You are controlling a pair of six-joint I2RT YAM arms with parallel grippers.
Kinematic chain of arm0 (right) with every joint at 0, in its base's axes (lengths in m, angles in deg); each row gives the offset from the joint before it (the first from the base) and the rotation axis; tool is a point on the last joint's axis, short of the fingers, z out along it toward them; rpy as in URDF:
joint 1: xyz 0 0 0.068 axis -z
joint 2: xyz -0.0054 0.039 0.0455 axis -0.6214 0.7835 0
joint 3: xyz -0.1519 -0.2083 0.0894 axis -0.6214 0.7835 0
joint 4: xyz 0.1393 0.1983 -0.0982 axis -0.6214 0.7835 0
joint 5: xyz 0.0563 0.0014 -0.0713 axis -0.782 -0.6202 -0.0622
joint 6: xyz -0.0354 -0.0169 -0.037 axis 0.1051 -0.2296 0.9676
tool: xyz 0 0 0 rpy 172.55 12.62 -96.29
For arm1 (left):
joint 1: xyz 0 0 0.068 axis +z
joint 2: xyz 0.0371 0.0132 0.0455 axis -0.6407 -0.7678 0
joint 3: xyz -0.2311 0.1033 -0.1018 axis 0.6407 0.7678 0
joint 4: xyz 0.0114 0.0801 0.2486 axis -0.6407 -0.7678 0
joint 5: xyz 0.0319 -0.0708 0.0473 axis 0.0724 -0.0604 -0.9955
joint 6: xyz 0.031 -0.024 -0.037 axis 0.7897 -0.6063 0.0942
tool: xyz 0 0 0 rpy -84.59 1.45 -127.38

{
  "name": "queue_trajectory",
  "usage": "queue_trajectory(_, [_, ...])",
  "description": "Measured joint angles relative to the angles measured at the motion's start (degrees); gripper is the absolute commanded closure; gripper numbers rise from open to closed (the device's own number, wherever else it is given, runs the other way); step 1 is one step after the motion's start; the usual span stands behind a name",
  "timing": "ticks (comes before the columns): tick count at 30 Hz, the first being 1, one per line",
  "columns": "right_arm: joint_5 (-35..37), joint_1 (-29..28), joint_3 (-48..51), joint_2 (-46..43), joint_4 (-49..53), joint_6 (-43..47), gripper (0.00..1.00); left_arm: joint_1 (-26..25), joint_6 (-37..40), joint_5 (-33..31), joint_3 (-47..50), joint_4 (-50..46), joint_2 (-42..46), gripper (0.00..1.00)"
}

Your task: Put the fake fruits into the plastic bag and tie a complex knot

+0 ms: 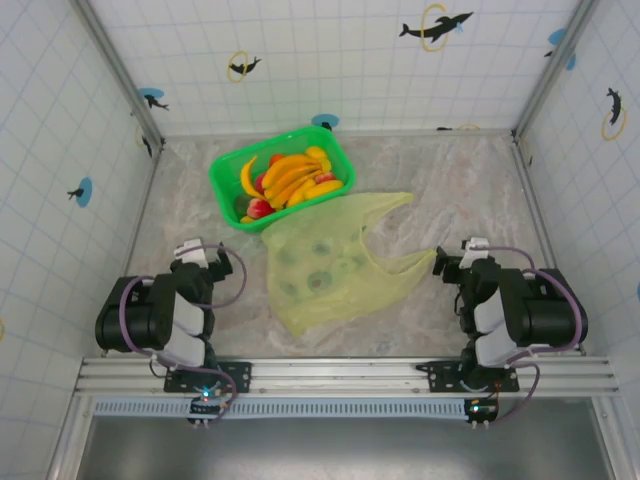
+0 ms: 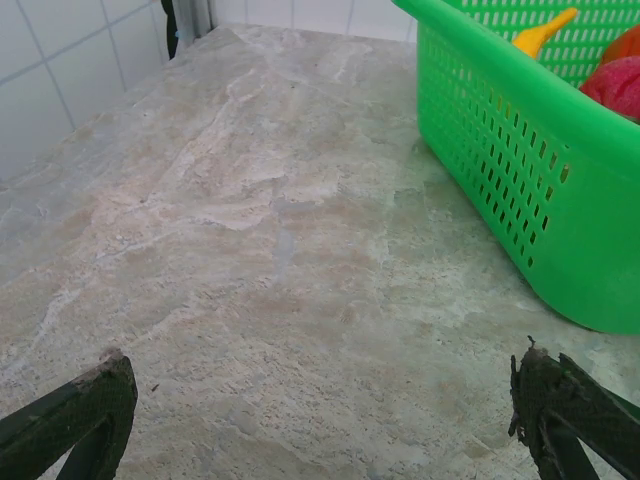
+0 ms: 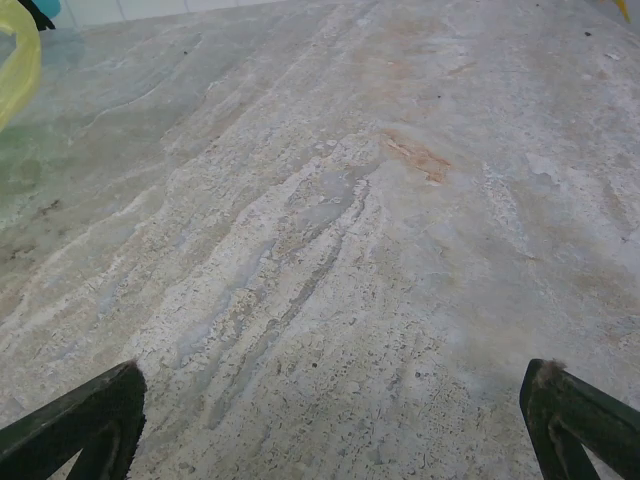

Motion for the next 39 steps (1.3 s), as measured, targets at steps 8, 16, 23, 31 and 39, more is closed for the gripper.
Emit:
queue_trajectory(8, [0.0, 0.0, 0.0, 0.0, 0.0, 0.0, 0.01, 0.0, 0.0, 0.0, 0.0, 0.0, 0.0, 0.02])
queue_trajectory(16, [0.0, 0.0, 0.0, 0.0, 0.0, 0.0, 0.01, 0.0, 0.0, 0.0, 0.0, 0.0, 0.0, 0.02])
queue_trajectory(23, [0.0, 0.0, 0.0, 0.0, 0.0, 0.0, 0.01, 0.0, 0.0, 0.0, 0.0, 0.0, 0.0, 0.02])
queue_trajectory(31, [0.1, 0.0, 0.0, 0.0, 0.0, 0.0, 0.01, 0.0, 0.0, 0.0, 0.0, 0.0, 0.0, 0.03])
queue_trajectory(39, [4.5, -0.5, -7.6, -11.8, 18.2, -0.5, 0.01, 0.0, 0.1, -0.9, -1.0, -10.5, 12.6, 0.02])
